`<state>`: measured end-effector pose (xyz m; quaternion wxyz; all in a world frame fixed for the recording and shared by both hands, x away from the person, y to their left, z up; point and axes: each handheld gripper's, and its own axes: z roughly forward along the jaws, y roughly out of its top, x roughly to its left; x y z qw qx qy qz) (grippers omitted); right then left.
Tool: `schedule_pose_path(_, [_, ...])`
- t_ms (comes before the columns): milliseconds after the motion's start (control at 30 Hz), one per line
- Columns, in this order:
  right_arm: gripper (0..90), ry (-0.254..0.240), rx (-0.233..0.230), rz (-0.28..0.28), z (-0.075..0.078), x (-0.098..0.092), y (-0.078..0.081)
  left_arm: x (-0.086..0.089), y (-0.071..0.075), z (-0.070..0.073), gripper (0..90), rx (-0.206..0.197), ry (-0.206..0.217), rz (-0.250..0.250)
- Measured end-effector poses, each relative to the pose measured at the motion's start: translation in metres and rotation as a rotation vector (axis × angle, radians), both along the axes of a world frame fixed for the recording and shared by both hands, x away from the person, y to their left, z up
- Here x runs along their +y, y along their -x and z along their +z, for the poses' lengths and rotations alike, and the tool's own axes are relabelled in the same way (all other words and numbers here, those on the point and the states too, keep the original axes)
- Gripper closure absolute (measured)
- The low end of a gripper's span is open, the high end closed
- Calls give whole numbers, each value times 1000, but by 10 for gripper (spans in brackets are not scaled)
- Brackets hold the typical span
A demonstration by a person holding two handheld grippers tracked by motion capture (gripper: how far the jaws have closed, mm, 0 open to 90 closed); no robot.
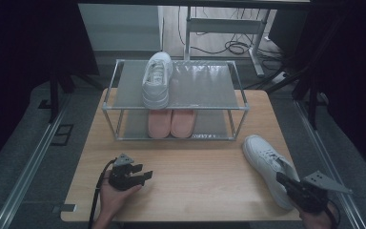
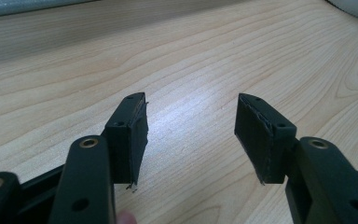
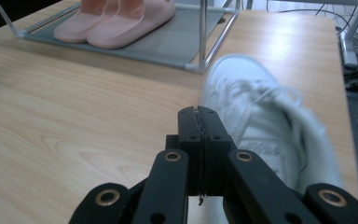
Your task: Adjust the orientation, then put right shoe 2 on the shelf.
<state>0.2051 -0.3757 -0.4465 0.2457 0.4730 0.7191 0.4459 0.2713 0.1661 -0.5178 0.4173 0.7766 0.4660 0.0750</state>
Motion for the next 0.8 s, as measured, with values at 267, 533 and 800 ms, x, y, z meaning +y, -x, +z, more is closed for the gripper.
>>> schedule_pose_path(267, [888,-15,-7,16,16,-12,-24,1,0,0,446,0,1,2])
schedule_pose_path(533, [880,-31,6,8,20,-24,-42,3,1,1,445,-3,4,8])
schedule_pose_path(800, [860,-34,33,-23,13,-41,-49,4,0,1,442,-1,1,8])
